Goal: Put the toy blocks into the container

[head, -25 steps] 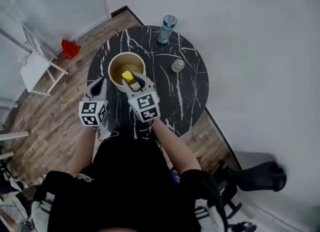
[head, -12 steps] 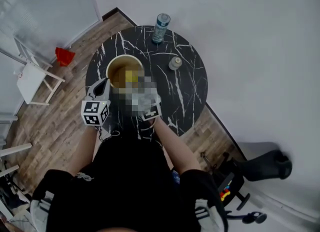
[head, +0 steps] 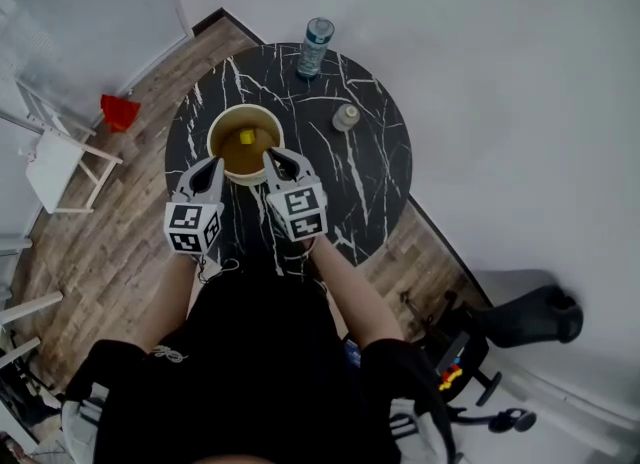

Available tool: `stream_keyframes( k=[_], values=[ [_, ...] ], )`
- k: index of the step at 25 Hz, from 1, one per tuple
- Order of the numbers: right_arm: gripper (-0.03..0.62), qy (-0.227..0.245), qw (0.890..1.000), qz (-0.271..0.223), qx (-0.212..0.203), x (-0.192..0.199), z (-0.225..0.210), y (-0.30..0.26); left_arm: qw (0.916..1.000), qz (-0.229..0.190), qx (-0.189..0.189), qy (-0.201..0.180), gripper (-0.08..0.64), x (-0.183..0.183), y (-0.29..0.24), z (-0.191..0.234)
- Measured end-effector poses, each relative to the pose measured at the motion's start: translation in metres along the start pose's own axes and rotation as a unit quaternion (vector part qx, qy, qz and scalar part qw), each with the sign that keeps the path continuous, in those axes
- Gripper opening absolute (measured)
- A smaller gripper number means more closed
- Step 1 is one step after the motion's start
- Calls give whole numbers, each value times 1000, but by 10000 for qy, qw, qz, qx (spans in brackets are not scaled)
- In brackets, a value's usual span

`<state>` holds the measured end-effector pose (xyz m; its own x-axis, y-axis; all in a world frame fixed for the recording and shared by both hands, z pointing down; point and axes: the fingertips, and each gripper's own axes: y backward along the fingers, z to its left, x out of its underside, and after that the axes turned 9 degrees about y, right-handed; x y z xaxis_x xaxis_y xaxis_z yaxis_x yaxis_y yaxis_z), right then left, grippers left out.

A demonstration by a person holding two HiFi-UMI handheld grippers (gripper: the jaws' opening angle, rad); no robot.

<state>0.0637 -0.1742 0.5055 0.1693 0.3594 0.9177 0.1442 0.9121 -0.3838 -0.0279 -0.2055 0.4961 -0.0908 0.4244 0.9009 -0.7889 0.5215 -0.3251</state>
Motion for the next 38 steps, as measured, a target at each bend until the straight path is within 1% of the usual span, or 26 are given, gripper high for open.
stream_keyframes(
  k=[2, 5, 9, 11, 14, 17, 19, 21, 23, 29, 34, 38],
  values=[
    [-3, -40, 9999, -88, 41, 0, -4, 6, 9999, -9, 117, -39, -2, -1, 0, -9],
    [-3, -69, 9997, -32, 241, 7, -14, 14, 9994, 10, 327, -79, -2, -2, -3, -23],
    [-3, -153, 9983, 143, 537, 21, -28, 30, 9969, 117, 781, 50, -2, 0, -12, -48],
    [-3, -185, 9972, 259, 677, 31, -36, 41, 9948, 163, 1010, 1, -2, 3, -19, -64],
    [-3, -254, 9954, 401, 835, 47, -46, 58, 9918, 262, 1253, -12, -2, 9, -30, -85],
    [-3, -365, 9936, 437, 978, 59, -58, 75, 9885, 399, 1451, -129, -2, 15, -41, -107],
    [-3, -419, 9933, 431, 991, 67, -68, 83, 9872, 473, 1507, -219, -2, 21, -50, -123],
    [-3, -447, 9939, 434, 915, 76, -78, 86, 9873, 531, 1475, -270, -2, 28, -58, -135],
    [-3, -465, 9950, 448, 766, 84, -87, 85, 9888, 572, 1357, -255, -2, 32, -67, -144],
    [-3, -367, 9978, 548, 50, 97, -104, 80, 9935, 708, 893, -20, -2, 48, -78, -167],
    [-3, -251, 9954, 719, -587, 111, -115, 66, 9967, 695, 369, 222, -2, 60, -94, -168],
    [-3, -50, 9894, 875, -1155, 122, -112, 57, 9964, 634, -146, 535, -2, 75, -94, -164]
  ],
)
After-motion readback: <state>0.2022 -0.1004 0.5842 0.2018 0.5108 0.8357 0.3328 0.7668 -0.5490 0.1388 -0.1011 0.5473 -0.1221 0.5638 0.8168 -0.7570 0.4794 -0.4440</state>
